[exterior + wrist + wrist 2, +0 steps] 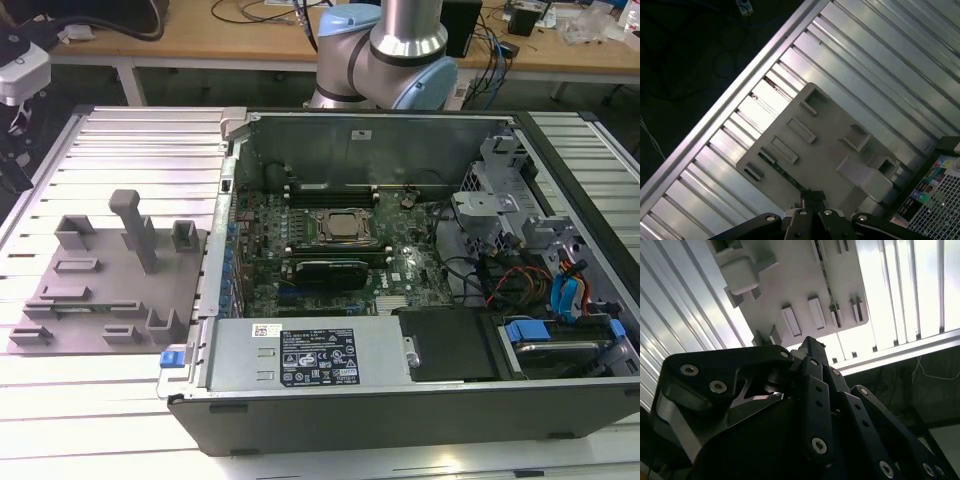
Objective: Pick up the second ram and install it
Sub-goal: 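Pick up the second ram and move it above second insertion slot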
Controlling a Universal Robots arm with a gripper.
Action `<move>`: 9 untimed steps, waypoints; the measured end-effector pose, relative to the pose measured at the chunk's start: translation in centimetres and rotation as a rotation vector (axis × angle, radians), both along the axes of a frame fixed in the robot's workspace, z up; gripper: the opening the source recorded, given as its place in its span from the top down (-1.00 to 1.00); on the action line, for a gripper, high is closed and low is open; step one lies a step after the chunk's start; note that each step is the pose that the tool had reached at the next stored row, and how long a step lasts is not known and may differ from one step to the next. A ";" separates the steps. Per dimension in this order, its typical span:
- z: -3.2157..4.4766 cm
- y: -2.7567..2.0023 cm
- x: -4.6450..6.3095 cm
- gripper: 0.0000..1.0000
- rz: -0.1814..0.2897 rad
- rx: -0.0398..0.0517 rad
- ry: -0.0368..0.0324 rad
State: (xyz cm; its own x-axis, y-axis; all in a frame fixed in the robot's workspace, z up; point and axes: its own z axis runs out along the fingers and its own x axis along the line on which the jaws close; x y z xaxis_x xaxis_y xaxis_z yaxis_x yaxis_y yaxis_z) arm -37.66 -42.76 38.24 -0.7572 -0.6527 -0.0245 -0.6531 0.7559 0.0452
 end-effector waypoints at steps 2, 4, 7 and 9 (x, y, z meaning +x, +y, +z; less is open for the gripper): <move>0.00 0.00 0.0 0.84 0.018 0.0000 -0.0001; 0.00 0.00 0.0 0.84 0.043 0.0000 0.0000; 0.00 0.00 0.0 0.84 0.082 0.0000 0.0000; 0.00 0.00 0.0 0.84 0.114 0.0001 -0.0001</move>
